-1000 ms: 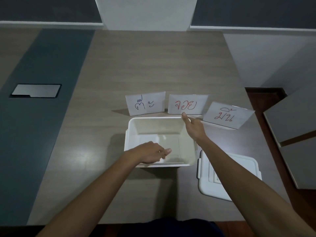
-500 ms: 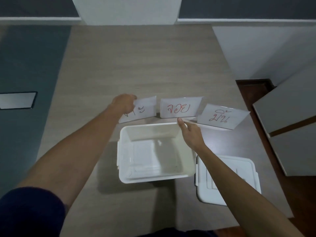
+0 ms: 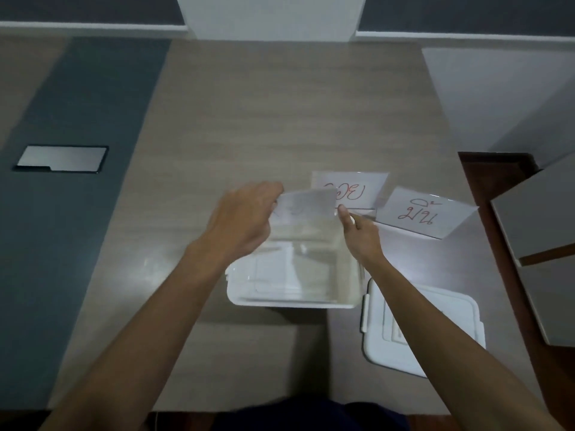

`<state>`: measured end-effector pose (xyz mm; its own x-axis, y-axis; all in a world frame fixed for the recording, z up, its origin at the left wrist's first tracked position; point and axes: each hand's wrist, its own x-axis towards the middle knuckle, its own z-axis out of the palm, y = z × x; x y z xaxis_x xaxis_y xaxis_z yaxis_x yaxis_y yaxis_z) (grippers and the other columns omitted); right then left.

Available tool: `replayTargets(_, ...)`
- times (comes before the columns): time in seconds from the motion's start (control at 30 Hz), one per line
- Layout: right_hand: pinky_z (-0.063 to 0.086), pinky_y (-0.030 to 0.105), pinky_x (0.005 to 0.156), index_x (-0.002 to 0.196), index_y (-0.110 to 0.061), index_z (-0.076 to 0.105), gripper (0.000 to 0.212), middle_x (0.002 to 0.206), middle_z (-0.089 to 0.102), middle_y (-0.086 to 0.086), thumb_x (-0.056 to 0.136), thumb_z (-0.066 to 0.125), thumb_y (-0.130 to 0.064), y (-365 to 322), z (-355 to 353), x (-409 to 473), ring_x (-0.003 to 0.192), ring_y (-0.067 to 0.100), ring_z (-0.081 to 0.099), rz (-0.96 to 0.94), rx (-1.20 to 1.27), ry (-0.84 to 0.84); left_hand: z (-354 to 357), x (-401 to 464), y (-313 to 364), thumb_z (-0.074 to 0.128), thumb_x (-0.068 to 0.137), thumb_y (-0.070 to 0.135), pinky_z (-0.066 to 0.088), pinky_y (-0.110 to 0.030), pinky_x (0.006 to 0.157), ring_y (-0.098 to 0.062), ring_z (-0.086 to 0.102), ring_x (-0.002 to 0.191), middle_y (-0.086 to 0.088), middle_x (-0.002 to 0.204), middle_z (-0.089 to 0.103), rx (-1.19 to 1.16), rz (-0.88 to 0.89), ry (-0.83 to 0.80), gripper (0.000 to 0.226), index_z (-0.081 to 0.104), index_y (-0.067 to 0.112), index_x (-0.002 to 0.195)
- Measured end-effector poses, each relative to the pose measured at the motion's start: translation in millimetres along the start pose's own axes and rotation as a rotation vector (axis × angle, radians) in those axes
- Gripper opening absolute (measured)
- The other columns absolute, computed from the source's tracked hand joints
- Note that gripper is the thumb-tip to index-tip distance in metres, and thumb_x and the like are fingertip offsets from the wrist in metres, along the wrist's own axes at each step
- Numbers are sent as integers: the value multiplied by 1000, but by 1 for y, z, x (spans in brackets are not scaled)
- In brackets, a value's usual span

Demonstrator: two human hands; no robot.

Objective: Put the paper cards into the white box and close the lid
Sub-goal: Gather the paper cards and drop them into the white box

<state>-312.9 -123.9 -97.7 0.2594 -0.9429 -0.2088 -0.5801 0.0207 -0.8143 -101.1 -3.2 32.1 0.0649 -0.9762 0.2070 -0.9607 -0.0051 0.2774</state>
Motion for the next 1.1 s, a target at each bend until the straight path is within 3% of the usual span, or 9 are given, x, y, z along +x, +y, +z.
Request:
replayTargets(0.17, 35, 22, 87, 122, -17, 66, 55, 126, 65, 7, 97, 39, -58, -2, 1, -1, 117, 23, 56, -14, 29, -24, 37, -56, 24, 47, 88, 6, 36, -37, 68, -31, 57, 84, -4, 89, 61, 72, -21, -263, 16, 52, 17, 98)
replayTargets(0.33, 39, 25, 84, 117, -14, 69, 58, 115, 69, 8, 95, 39, -60, -2, 0, -2, 100, 20, 59, 11, 43, -30, 73, -95, 29, 19, 99, 48, 41, -39, 76, -24, 51, 82, -1, 83, 55, -118, -144, -662, 40, 42, 24, 79)
replayTargets(0.5, 39, 27, 86, 118, -10, 68, 59, 119, 67, 8, 97, 39, -57, 0, 1, -2, 109, 23, 58, 12, 19, -31, 77, -97, 27, 14, 96, 58, 45, -42, 81, -22, 52, 85, 1, 80, 51, -205, -248, -699, 53, 45, 20, 76)
replayTargets(0.57, 39, 27, 84, 114, -11, 70, 54, 105, 67, 3, 98, 41, -53, -3, 1, 0, 96, 16, 57, 28, 14, -37, 73, -94, 21, 22, 97, 55, 45, -41, 86, -22, 56, 96, 0, 91, 58, -285, -276, -587, 51, 55, 18, 86)
replayTargets(0.63, 41, 27, 78, 99, -13, 72, 39, 89, 67, 0, 98, 47, -43, -11, -3, 6, 85, 15, 60, -25, 1, -2, 69, -91, 11, 37, 99, 45, 42, -35, 94, -19, 55, 107, 0, 107, 64, -326, -286, -285, 37, 64, 20, 104)
replayTargets(0.73, 43, 33, 93, 108, -10, 67, 25, 111, 67, 8, 94, 56, -29, -29, -12, 32, 110, 25, 57, -195, -125, 132, 68, -86, -12, 53, 95, 30, 41, -35, 101, -25, 50, 120, -7, 126, 59, -214, -332, 104, 31, 63, 17, 121)
replayTargets(0.83, 27, 37, 110, 131, -8, 52, 44, 135, 54, 13, 90, 63, -20, -43, -24, 71, 134, 31, 36, -320, -483, 97, 79, -89, -28, 47, 97, 31, 36, -42, 109, -27, 38, 136, -10, 146, 42, -315, -591, 32, 46, 43, 27, 143)
replayTargets(0.93, 15, 46, 116, 137, -17, 47, 48, 139, 52, 16, 92, 62, -24, -45, -32, 104, 137, 32, 35, -196, -833, -64, 92, -95, -33, 35, 100, 33, 34, -28, 105, -15, 41, 135, 9, 150, 40, -607, -727, -17, 48, 29, 43, 146)
replayTargets(1.1, 45, 34, 80, 107, -21, 69, 21, 104, 72, 15, 93, 55, -16, -48, -33, 105, 93, 33, 65, -217, -811, 25, 97, -95, -26, 33, 102, 29, 23, 11, 84, 18, 37, 122, 31, 138, 39, -925, -813, 109, 44, 37, 46, 142)
